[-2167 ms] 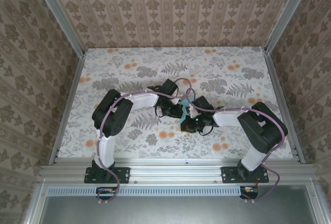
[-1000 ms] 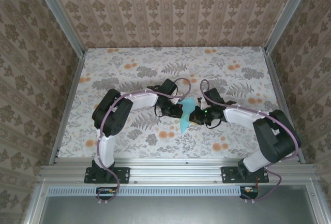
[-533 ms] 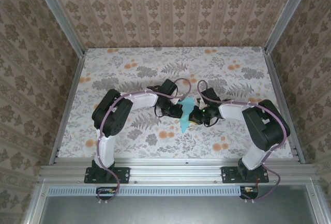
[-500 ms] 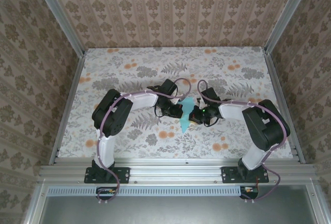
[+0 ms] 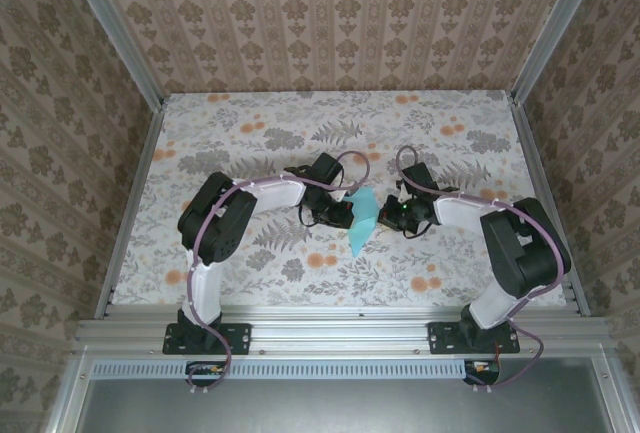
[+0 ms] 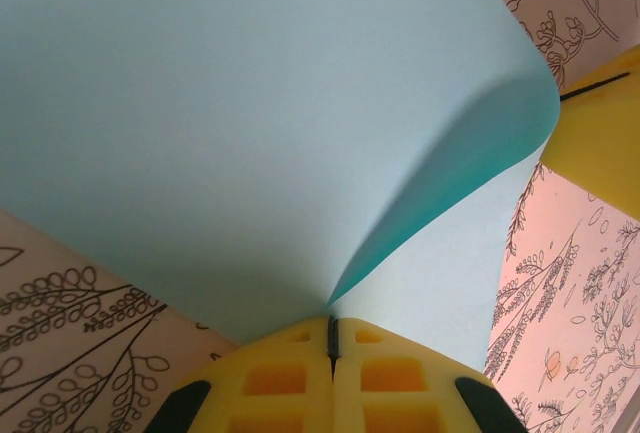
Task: Fold a paper plane with a square sheet of paper (pick it up from the middle)
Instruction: Third fold the triangle at the center of the table.
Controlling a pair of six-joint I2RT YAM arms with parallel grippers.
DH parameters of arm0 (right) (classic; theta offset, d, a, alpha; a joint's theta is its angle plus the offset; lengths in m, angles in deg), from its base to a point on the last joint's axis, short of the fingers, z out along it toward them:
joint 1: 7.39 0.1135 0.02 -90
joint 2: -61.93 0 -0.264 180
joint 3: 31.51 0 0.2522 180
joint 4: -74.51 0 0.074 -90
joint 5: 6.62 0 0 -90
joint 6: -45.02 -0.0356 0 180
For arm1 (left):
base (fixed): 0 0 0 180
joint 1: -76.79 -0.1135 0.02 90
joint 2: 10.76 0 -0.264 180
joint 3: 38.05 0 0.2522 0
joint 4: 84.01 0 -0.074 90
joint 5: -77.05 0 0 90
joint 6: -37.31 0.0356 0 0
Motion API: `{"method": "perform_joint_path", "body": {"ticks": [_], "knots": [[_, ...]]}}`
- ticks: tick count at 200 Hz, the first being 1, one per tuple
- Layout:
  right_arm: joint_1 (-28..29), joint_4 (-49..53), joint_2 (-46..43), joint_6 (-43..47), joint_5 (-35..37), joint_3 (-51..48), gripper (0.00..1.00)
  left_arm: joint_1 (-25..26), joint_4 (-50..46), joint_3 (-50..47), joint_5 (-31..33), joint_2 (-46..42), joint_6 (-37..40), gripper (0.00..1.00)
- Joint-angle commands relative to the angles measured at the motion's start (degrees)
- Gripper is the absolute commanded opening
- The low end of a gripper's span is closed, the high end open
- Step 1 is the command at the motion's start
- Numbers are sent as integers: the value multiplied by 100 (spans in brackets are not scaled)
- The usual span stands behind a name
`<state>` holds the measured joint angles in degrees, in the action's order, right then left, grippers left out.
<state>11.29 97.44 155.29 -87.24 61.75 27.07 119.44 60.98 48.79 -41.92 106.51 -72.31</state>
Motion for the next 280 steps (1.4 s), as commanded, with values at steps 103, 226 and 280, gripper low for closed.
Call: {"method": "perform_joint_path", "body": {"ticks": [103,226,280], "knots": [[389,-490,-105,-384,-259,184,5,-25,-629,-527,1486,885,215,4],[69,-232,517,68,792,-96,2,-50,-636,-638,1461,850,320,4],[-275,-85,95,139,901,-368,2,-64,-672,-670,1457,833,362,4]]}}
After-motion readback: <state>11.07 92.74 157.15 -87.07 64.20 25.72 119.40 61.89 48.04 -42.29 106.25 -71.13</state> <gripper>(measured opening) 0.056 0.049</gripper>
